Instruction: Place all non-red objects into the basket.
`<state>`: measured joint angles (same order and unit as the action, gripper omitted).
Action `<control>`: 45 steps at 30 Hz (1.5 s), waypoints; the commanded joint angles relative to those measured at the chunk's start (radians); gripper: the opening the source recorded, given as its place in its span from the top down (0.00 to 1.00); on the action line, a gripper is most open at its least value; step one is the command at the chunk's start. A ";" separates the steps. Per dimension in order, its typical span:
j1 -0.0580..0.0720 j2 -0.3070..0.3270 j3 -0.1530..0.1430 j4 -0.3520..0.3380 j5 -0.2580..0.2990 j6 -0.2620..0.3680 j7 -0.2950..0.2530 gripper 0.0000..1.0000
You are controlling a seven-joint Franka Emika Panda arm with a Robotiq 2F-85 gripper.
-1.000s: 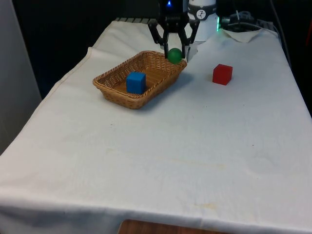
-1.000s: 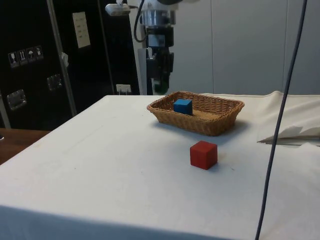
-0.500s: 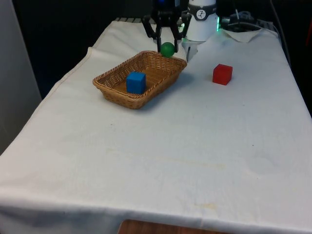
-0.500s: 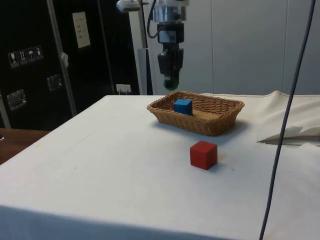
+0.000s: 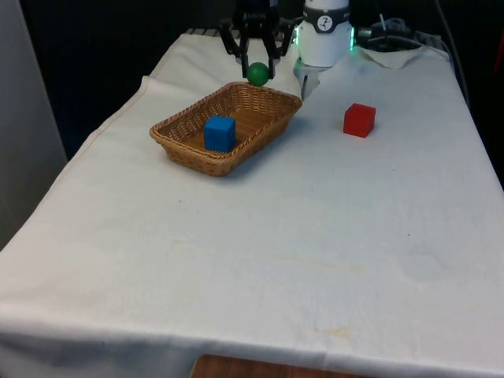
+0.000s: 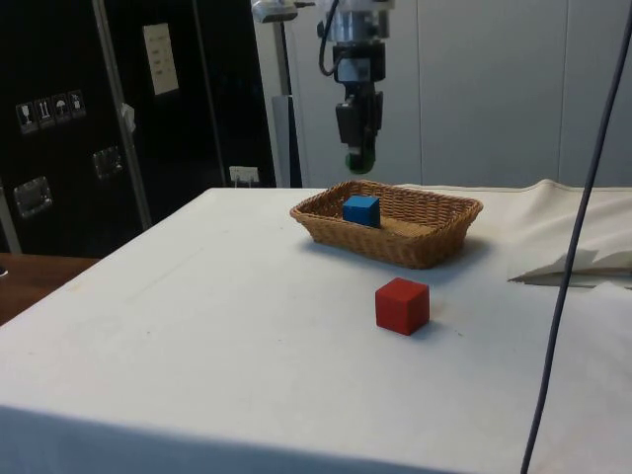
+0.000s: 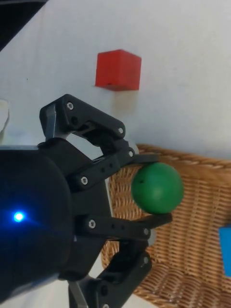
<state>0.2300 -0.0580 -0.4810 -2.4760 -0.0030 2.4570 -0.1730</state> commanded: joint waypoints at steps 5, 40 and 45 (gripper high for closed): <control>-0.010 -0.027 -0.018 -0.029 -0.049 0.011 0.010 1.00; -0.022 -0.062 -0.137 -0.199 -0.159 0.138 -0.023 1.00; -0.022 -0.038 -0.137 -0.209 -0.161 0.169 -0.018 1.00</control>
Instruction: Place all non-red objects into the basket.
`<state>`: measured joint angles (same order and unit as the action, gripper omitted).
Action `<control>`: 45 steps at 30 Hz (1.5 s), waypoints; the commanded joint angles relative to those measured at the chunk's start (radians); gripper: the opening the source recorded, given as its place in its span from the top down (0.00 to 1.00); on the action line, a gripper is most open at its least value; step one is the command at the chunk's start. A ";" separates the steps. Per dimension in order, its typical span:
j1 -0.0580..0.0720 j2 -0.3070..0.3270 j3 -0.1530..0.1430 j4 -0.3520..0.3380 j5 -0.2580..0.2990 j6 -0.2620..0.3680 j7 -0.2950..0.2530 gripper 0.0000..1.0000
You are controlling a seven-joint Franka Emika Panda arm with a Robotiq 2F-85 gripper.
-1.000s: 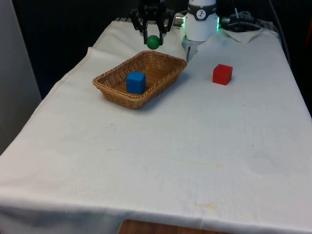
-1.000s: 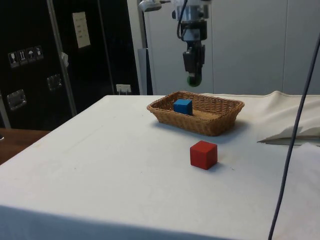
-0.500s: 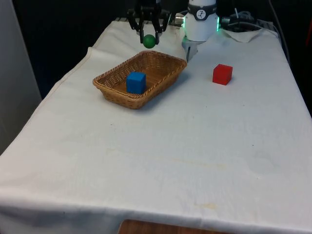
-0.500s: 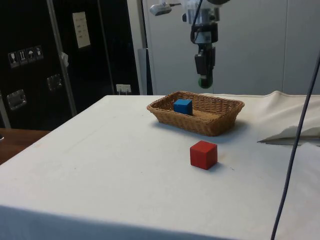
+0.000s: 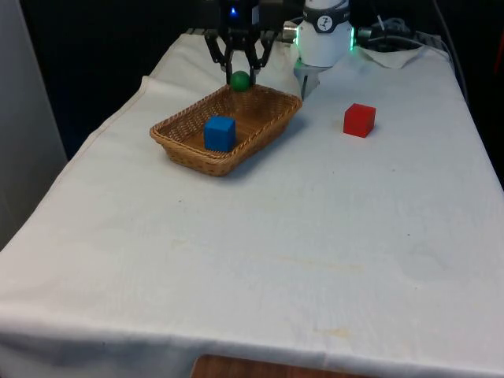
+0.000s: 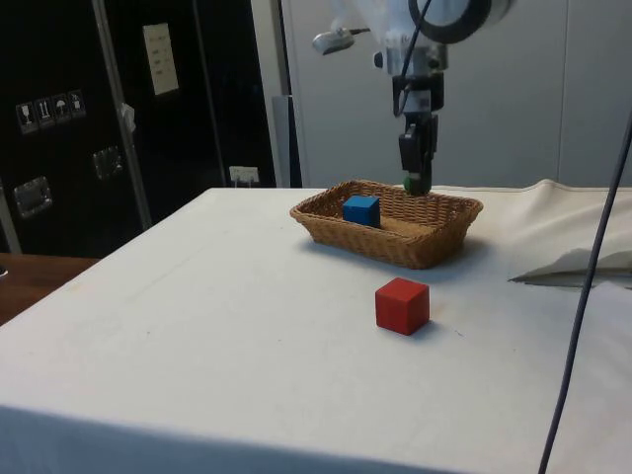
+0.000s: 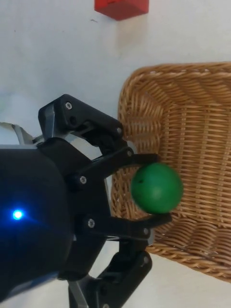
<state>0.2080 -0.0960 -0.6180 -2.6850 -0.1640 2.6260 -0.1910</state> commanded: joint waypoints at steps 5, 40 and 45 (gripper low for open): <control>0.004 0.033 -0.006 -0.016 0.026 0.066 -0.019 1.00; 0.012 0.159 0.014 0.015 0.118 0.126 -0.053 0.00; 0.020 0.123 0.036 0.037 0.106 0.084 -0.036 0.00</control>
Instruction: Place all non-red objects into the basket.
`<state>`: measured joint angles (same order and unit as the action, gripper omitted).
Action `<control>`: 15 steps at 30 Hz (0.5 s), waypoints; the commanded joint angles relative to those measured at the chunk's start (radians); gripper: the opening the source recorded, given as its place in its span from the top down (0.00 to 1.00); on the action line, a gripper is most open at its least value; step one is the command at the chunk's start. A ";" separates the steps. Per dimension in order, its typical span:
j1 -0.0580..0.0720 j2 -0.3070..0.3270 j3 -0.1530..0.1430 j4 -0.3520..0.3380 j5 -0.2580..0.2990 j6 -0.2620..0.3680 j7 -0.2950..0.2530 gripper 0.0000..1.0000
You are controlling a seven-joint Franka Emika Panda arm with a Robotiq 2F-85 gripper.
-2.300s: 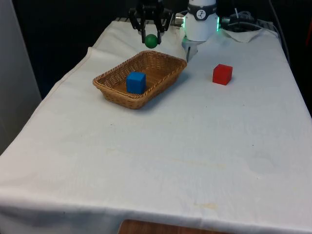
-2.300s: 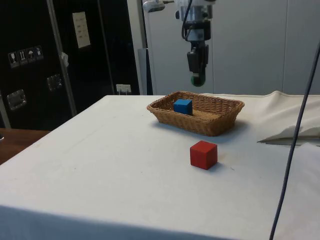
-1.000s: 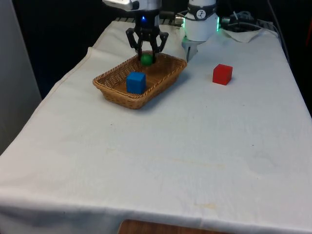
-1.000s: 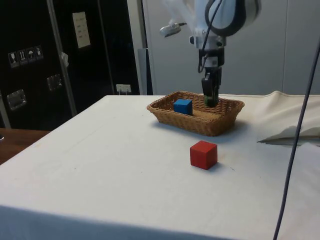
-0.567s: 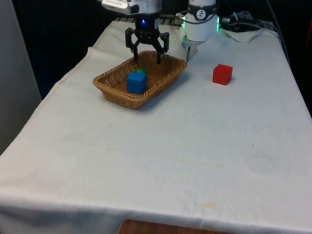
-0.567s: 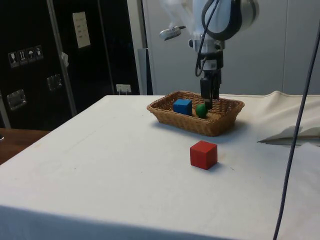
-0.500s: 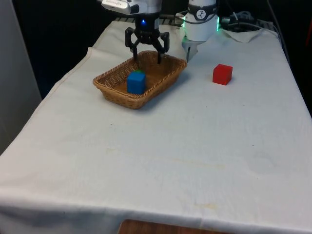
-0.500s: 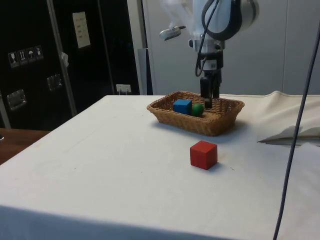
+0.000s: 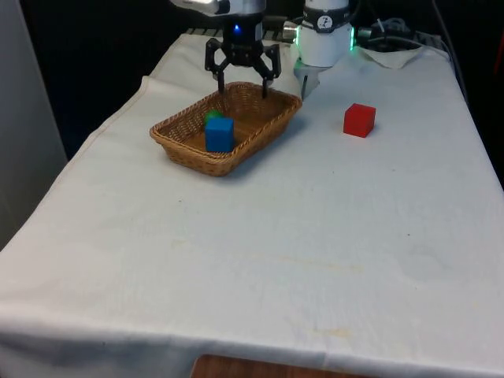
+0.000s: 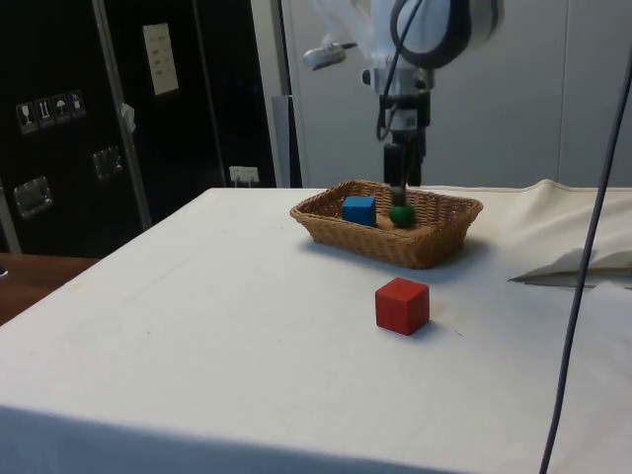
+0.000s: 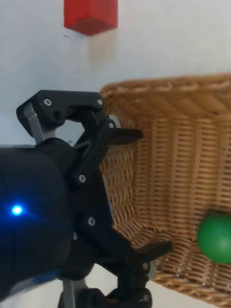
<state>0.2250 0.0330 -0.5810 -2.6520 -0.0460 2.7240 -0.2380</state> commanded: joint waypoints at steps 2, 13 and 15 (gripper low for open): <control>0.005 -0.027 0.012 0.015 -0.018 -0.041 0.018 0.00; 0.004 -0.092 0.060 0.034 -0.002 -0.107 0.009 0.00; 0.004 -0.104 0.073 0.043 -0.022 -0.129 0.030 0.00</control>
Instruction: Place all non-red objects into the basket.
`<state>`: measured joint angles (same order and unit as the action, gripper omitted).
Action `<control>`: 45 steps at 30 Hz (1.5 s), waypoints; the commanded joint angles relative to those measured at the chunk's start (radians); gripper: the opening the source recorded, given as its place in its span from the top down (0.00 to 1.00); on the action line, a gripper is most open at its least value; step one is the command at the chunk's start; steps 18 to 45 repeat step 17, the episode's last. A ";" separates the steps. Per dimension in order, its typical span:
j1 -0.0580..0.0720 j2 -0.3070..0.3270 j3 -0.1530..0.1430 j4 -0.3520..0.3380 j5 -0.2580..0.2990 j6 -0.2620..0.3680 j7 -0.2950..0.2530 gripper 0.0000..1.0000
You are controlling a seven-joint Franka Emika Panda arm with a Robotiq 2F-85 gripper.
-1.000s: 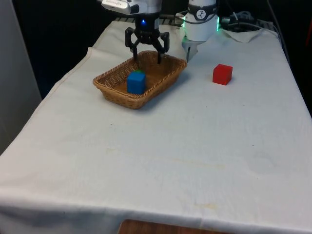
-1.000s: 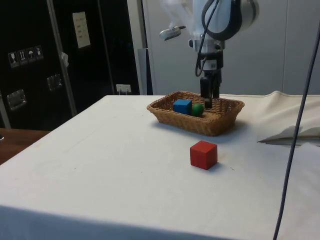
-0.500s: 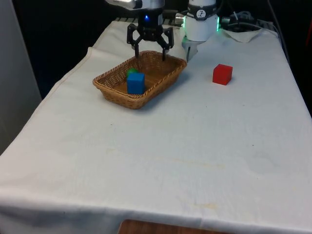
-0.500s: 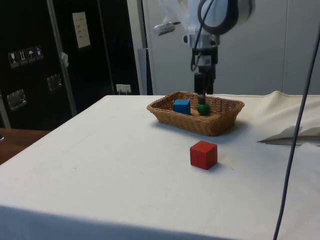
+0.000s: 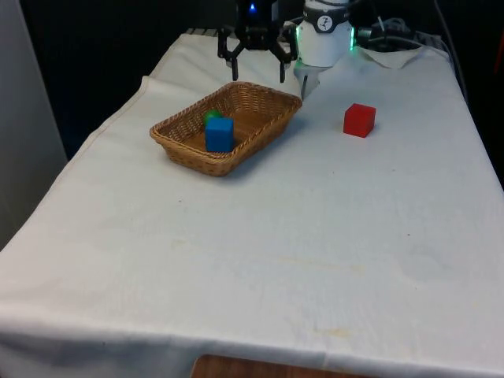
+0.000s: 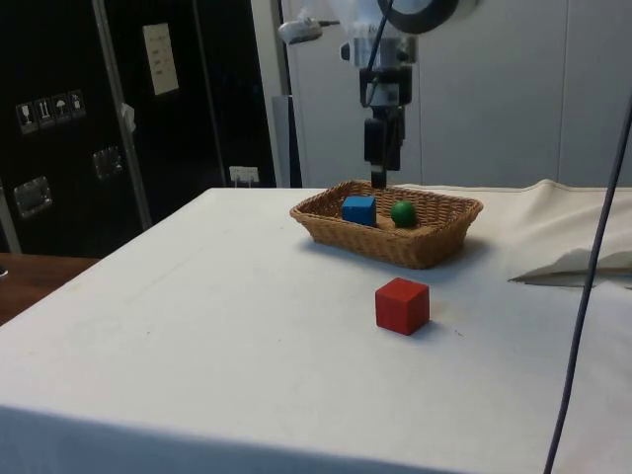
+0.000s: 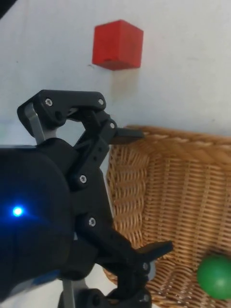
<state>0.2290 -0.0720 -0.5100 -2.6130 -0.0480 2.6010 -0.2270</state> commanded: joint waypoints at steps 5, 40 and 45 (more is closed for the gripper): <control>0.001 -0.033 0.032 0.017 -0.018 -0.046 0.020 0.00; 0.002 -0.078 0.083 0.033 0.000 -0.093 0.007 0.00; 0.002 -0.078 0.083 0.033 0.000 -0.093 0.007 0.00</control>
